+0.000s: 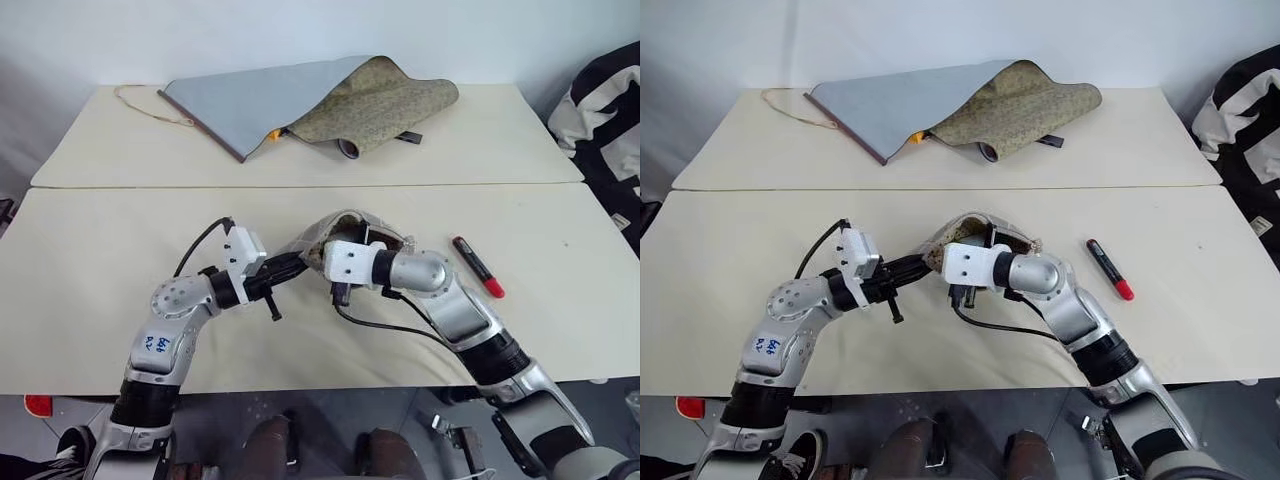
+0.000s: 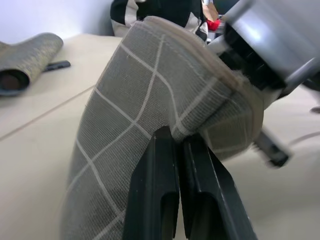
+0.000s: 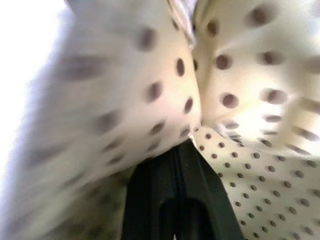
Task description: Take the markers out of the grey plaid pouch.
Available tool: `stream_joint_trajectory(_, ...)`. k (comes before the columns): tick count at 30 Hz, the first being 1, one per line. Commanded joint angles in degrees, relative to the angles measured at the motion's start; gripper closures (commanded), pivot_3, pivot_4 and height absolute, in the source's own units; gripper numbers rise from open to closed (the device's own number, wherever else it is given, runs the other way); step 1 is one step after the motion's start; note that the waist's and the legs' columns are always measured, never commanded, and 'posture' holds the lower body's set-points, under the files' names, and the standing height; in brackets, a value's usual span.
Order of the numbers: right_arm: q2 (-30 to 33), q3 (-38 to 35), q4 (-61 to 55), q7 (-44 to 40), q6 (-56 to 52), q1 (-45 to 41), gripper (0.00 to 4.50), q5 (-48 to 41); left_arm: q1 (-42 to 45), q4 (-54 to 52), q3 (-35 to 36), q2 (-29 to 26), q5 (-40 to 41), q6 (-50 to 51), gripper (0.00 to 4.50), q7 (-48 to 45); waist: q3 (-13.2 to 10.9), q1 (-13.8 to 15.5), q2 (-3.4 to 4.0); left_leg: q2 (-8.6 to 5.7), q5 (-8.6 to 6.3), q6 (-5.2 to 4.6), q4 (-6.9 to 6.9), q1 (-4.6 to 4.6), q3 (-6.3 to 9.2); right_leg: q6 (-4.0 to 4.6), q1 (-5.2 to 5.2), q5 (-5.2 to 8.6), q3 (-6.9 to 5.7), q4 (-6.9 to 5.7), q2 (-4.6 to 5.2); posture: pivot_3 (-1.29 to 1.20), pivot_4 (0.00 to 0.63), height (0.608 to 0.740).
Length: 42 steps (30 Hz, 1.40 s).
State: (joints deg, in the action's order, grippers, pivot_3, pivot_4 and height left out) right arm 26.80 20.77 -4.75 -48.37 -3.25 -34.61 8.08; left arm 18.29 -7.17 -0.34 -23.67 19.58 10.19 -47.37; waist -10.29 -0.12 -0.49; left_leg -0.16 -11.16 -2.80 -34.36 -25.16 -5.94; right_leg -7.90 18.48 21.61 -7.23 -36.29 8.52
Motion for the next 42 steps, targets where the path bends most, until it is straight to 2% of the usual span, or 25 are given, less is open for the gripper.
stream_joint_trajectory(1,1.9,-4.5,-6.1,-2.1,-1.4,0.2,4.49,-4.4,-0.9,0.2,1.2,-0.7,-0.3,-2.4,4.5,0.2,0.0,0.0,0.0,0.01,0.0,0.0,0.0,0.0,0.0,0.0,-0.01,0.0,-0.01,0.02,0.0,0.0,0.15,0.74)
stream_joint_trajectory(5,3.3,-7.1,-7.5,-2.9,-3.3,0.3,4.49,-6.7,-1.0,1.0,1.6,-1.0,0.0,-3.0,4.5,0.2,0.0,-0.1,0.0,0.03,0.0,0.02,0.02,0.03,0.0,0.01,0.01,0.01,-0.01,0.2,-0.01,0.0,0.15,0.74)
stream_joint_trajectory(10,4.6,-4.0,-6.6,-4.8,-5.2,-1.1,4.49,-4.2,-0.3,0.4,2.1,0.0,4.9,0.5,4.5,-1.2,0.0,-0.1,0.0,0.03,0.0,0.01,0.04,0.02,-0.02,0.01,0.0,0.0,-0.01,0.21,0.0,0.0,0.15,0.74)
stream_joint_trajectory(13,4.4,-1.9,-7.6,-6.4,-10.7,-2.8,3.88,-3.9,-0.4,0.3,2.9,0.3,10.1,6.5,4.5,-2.5,0.0,-0.1,0.0,0.03,0.0,0.01,0.03,0.02,-0.02,0.01,0.0,0.0,-0.01,0.2,0.0,0.0,0.15,0.74)
stream_joint_trajectory(19,6.1,2.4,-10.2,-12.6,-23.1,-9.4,1.84,-3.5,0.2,-1.0,6.5,-1.4,22.2,19.4,4.5,-5.7,0.0,-0.2,0.0,0.03,0.0,0.01,0.01,0.02,0.02,0.01,0.02,0.0,-0.01,-0.05,0.0,0.0,0.15,0.74)
stream_joint_trajectory(24,7.2,5.2,-11.3,-16.6,-29.3,-15.3,1.84,-3.0,-0.2,-1.5,7.6,-2.8,28.3,27.7,4.5,-7.1,0.0,-0.1,0.0,0.0,0.0,0.01,-0.03,0.01,0.06,0.01,0.0,0.01,-0.03,-0.06,0.02,0.0,0.15,0.74)
stream_joint_trajectory(29,12.4,12.6,-8.6,-20.8,-27.4,-14.7,1.84,2.5,-2.4,-3.0,5.6,-3.2,25.6,26.7,4.5,-7.7,0.0,0.0,0.0,-0.01,0.0,0.01,-0.03,0.0,0.09,0.01,-0.01,0.01,-0.03,0.0,0.02,0.0,0.15,0.74)
stream_joint_trajectory(42,8.4,16.3,4.3,-17.1,-17.2,-15.5,1.84,12.1,-3.6,-3.5,4.9,-2.7,24.7,26.2,4.5,-6.4,0.0,-0.2,0.0,0.02,0.01,0.05,-0.02,0.03,0.02,0.01,-0.01,0.01,0.01,0.25,-0.01,0.0,0.15,0.74)
